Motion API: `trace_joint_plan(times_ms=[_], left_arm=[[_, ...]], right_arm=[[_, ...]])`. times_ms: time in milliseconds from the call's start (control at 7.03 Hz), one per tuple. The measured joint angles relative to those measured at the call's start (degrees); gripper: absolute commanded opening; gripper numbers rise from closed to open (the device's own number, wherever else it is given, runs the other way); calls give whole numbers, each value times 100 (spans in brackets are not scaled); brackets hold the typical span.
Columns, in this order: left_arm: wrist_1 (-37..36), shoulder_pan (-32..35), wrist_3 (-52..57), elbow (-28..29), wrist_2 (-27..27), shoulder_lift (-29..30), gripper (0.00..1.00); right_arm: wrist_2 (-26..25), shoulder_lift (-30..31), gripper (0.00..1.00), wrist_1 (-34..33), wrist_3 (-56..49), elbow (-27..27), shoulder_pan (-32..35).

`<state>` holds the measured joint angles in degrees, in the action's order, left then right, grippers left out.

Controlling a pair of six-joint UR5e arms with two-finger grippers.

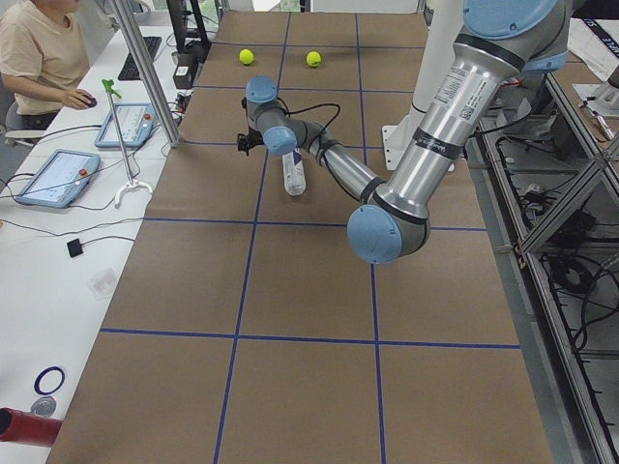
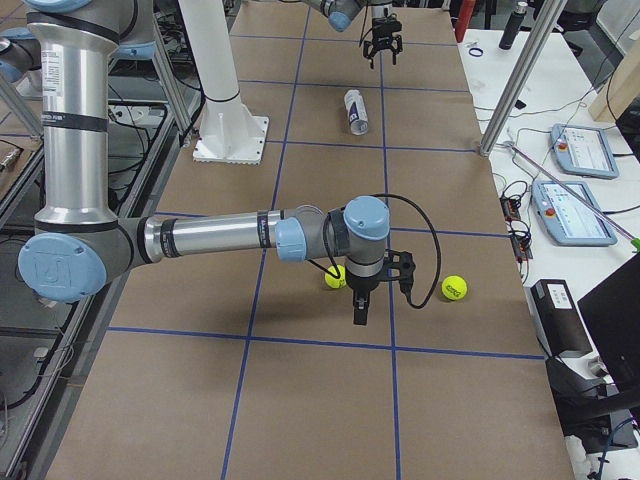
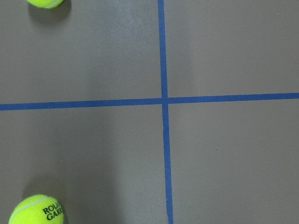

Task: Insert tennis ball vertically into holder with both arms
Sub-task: 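Move the left gripper down over the lying Wilson tennis-ball can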

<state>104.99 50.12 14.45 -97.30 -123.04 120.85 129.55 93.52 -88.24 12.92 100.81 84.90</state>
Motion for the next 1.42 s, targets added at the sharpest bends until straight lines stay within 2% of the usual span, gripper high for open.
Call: trace_joint_plan(times_ms=[142,427,854,1138,1423], left_arm=[[-680,-401,280,-126,504,260,100],[-1186,-1096,671,-94,1219,590,100],[-1245,-1394,669,643,1353,1225,100],[-1209,-1413,340,972,1341,1375,100],[-1173,-1445,-165,1062,1323,1399,100]], right_arm=[[0,0,100,-2,0,0,0],[0,0,100,-8,12,0,0],[2,0,100,-9,18,-8,0],[6,0,100,-7,22,-8,0],[4,-6,100,-1,24,-15,-6]])
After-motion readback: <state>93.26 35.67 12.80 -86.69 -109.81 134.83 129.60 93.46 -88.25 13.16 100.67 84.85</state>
